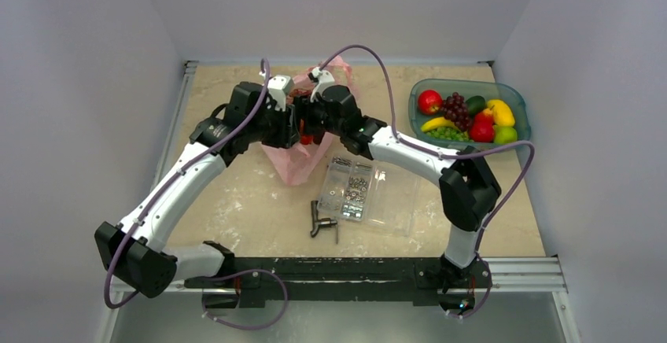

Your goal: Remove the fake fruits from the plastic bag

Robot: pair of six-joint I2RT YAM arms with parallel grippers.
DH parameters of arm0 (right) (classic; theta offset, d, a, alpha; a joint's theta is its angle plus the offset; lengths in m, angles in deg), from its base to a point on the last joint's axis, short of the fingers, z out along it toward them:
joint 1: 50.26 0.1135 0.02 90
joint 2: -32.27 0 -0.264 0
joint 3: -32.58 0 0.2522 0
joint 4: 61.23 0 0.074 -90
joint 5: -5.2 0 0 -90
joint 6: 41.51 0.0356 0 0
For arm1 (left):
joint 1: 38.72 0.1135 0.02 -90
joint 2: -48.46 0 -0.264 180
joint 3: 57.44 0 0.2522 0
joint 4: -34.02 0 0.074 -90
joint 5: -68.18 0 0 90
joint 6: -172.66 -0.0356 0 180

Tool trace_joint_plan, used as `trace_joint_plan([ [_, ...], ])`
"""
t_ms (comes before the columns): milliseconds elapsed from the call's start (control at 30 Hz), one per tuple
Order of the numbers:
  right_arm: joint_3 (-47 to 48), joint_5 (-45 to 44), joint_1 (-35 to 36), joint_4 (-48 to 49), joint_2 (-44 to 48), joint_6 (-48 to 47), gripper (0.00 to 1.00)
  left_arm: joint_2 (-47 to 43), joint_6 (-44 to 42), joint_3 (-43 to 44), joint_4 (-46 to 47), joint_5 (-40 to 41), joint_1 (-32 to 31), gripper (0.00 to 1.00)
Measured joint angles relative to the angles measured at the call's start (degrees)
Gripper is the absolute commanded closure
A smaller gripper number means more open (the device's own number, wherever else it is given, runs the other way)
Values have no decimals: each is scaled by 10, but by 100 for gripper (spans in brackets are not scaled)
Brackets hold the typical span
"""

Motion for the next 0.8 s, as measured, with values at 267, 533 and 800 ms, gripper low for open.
trace_joint_plan([
  [267, -1, -40, 4, -20, 26, -9, 100, -38, -9, -31, 50, -5, -7, 64],
  [533, 5, -60, -5, -42, 61, -35, 100, -97, -26, -67, 52, 33, 11, 14],
  [800, 14, -85, -26, -63, 63, -48, 100, -101, -39, -87, 23, 78, 24, 0],
])
